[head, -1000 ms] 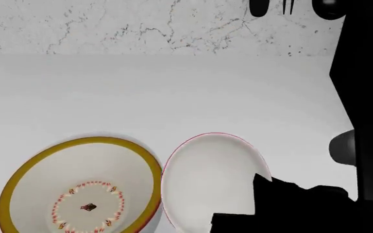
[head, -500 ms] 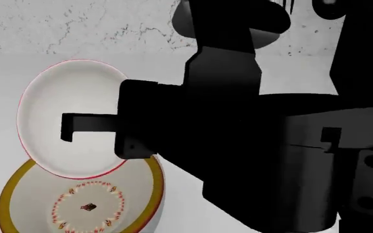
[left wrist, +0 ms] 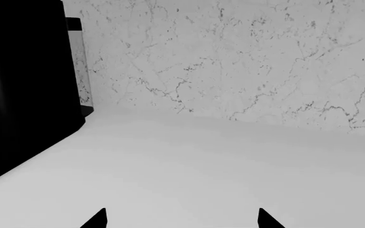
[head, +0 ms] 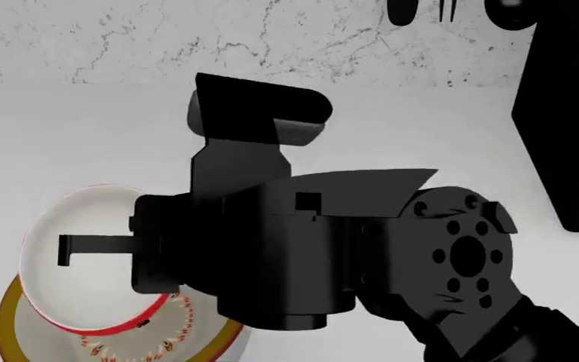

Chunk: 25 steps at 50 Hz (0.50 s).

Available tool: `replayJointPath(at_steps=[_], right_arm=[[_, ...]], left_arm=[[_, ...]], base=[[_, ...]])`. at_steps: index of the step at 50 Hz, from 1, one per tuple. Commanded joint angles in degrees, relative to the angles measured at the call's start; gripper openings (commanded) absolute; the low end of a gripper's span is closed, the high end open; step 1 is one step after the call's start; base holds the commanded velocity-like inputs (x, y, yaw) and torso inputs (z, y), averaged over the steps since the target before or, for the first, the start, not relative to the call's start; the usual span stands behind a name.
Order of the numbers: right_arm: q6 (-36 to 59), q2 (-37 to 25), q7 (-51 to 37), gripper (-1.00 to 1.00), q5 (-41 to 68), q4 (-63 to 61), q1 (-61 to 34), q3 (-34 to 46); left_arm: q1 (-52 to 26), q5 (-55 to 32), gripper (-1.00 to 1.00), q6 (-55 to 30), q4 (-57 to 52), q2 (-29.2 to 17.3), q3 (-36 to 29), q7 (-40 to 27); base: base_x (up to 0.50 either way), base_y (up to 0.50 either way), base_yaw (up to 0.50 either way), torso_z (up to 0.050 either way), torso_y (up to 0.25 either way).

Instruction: Stack the bowls from largest to smallest.

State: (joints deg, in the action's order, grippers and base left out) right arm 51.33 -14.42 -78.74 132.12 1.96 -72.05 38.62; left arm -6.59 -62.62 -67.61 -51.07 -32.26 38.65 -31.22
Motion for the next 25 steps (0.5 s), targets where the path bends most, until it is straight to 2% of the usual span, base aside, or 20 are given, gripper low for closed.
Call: replayJointPath(at_steps=[1, 4, 5, 18, 25], right_arm=[[-2.18, 1.64, 0.47, -1.0, -1.86, -1.19, 0.39, -0.08], [-2.52, 1.78, 0.08, -1.0, -1.38, -1.89, -0.58, -0.28], [-2.15, 1.74, 0.47, 1.0, -1.85, -1.81, -1.1, -0.22], [-2.04, 0.79, 2.69, 1.0, -6.31, -3.04, -2.54, -0.46], [-0.78, -2.3, 2.45, 1.0, -11.85, -12.12, -2.32, -1.09]], left_arm=[[0.6, 1.42, 1.0, 0.33, -0.22, 0.84, 0.91, 2.03], [0.55, 1.2, 1.0, 0.3, -0.3, 0.83, 0.73, 1.8], [0.56, 1.17, 1.0, 0.31, -0.33, 0.8, 0.66, 1.77], [0.87, 0.0, 1.0, 0.41, -0.45, 0.43, 1.32, 1.12], [1.03, 0.06, 1.0, 0.75, -0.25, 0.3, 1.19, 1.02]], base=[[0.0, 0.0, 0.0, 0.0, 0.0], [0.0, 0.0, 0.0, 0.0, 0.0], [0.0, 0.0, 0.0, 0.0, 0.0], [0.0, 0.0, 0.0, 0.0, 0.0], [0.0, 0.0, 0.0, 0.0, 0.0]])
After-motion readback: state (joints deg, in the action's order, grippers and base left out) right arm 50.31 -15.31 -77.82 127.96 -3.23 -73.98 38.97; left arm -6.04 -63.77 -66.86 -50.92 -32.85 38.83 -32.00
